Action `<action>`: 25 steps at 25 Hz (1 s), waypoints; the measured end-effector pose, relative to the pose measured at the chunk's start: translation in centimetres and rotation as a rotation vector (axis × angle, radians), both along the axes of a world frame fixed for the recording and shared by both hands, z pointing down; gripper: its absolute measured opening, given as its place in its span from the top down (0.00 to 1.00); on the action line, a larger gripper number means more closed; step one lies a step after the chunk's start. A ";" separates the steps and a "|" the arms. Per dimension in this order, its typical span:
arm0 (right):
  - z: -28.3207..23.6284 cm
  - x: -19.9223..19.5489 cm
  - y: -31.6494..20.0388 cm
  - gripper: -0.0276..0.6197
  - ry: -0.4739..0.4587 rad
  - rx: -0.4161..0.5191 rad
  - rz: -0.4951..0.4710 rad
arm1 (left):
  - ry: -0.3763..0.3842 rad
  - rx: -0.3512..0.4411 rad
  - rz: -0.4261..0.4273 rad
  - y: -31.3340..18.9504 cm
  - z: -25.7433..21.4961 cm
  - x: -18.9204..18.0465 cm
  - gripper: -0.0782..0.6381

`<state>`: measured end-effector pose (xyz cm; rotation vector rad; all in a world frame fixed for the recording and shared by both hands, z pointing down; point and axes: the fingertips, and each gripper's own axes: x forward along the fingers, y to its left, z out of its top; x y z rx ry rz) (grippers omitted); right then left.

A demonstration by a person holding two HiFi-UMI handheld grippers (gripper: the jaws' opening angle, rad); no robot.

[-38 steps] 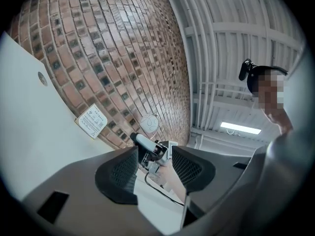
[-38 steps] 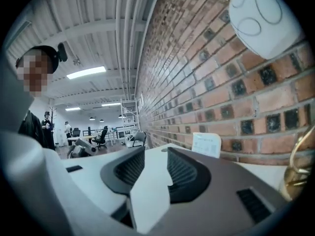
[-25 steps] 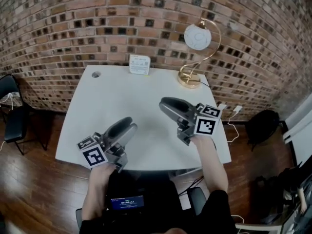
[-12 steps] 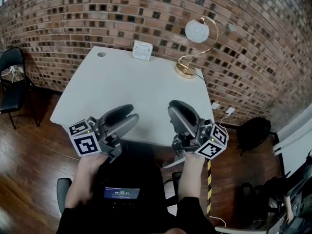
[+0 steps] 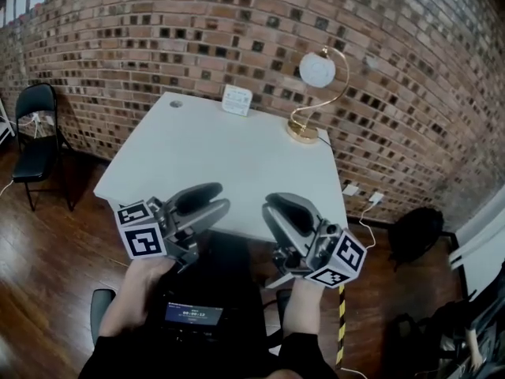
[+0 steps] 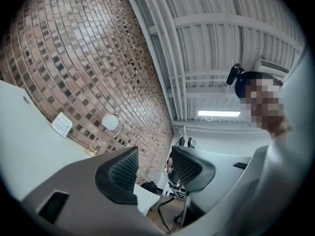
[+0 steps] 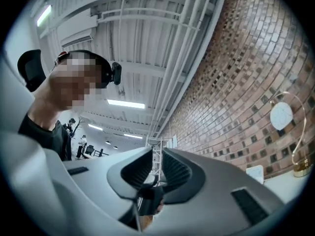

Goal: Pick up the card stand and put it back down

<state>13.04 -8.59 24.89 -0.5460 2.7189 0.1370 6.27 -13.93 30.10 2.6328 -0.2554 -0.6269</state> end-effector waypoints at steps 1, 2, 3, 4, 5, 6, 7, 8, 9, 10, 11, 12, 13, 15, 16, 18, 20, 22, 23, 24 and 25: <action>0.0 -0.1 0.1 0.85 0.005 0.002 0.000 | -0.007 0.002 0.001 0.3 0.0 0.1 0.60; 0.0 -0.2 0.3 0.85 0.011 0.006 0.003 | -0.012 0.005 0.001 0.6 0.0 0.1 0.60; -0.1 -0.2 0.5 0.85 0.017 0.008 0.003 | -0.014 0.008 0.001 0.9 -0.1 0.1 0.60; 0.0 -0.2 0.8 0.85 0.022 0.009 0.001 | -0.014 0.012 -0.001 1.3 -0.2 0.1 0.60; 0.0 -0.1 1.1 0.85 0.026 0.008 -0.004 | -0.014 0.016 -0.003 1.7 -0.3 0.1 0.60; 0.1 -0.2 1.5 0.85 0.031 0.009 -0.008 | -0.014 0.020 -0.005 2.0 -0.4 0.1 0.60; 0.1 -0.2 1.8 0.85 0.036 0.012 -0.006 | -0.016 0.025 -0.006 2.3 -0.5 0.1 0.60; 0.2 -0.2 2.0 0.85 0.042 0.017 -0.001 | -0.019 0.030 -0.007 2.6 -0.6 0.1 0.60; 0.3 -0.2 2.2 0.85 0.048 0.021 0.007 | -0.021 0.036 -0.006 2.8 -0.8 0.2 0.60; 0.3 -0.2 2.4 0.85 0.054 0.024 0.013 | -0.021 0.041 -0.005 3.1 -0.9 0.2 0.60; 0.4 -0.3 2.5 0.85 0.059 0.025 0.016 | -0.018 0.047 -0.002 3.3 -1.1 0.2 0.60; 0.4 -0.4 2.6 0.85 0.063 0.025 0.017 | -0.016 0.051 0.000 3.5 -1.2 0.1 0.60; 0.4 -0.5 2.7 0.85 0.068 0.027 0.018 | -0.014 0.055 0.002 3.7 -1.3 0.1 0.60; 0.6 -0.7 2.8 0.85 0.079 0.030 0.024 | -0.013 0.058 0.004 3.9 -1.3 -0.1 0.60; 0.7 -0.8 2.8 0.85 0.086 0.031 0.028 | -0.012 0.057 0.006 3.9 -1.2 -0.1 0.60; 0.9 -1.0 2.7 0.85 0.101 0.030 0.034 | -0.006 0.055 0.007 3.8 -1.2 -0.2 0.60; 1.0 -1.3 2.6 0.85 0.113 0.030 0.032 | -0.001 0.053 0.007 3.6 -1.2 -0.4 0.60; 1.1 -1.5 2.6 0.85 0.119 0.033 0.028 | 0.000 0.051 0.006 3.5 -1.1 -0.5 0.60; 1.1 -1.5 2.7 0.85 0.120 0.034 0.027 | 0.001 0.049 0.006 3.5 -1.0 -0.4 0.60; 1.1 -1.5 2.8 0.85 0.122 0.036 0.027 | 0.002 0.048 0.007 3.5 -1.0 -0.4 0.60; 1.1 -1.5 2.8 0.85 0.123 0.039 0.029 | 0.003 0.048 0.008 3.5 -1.0 -0.3 0.60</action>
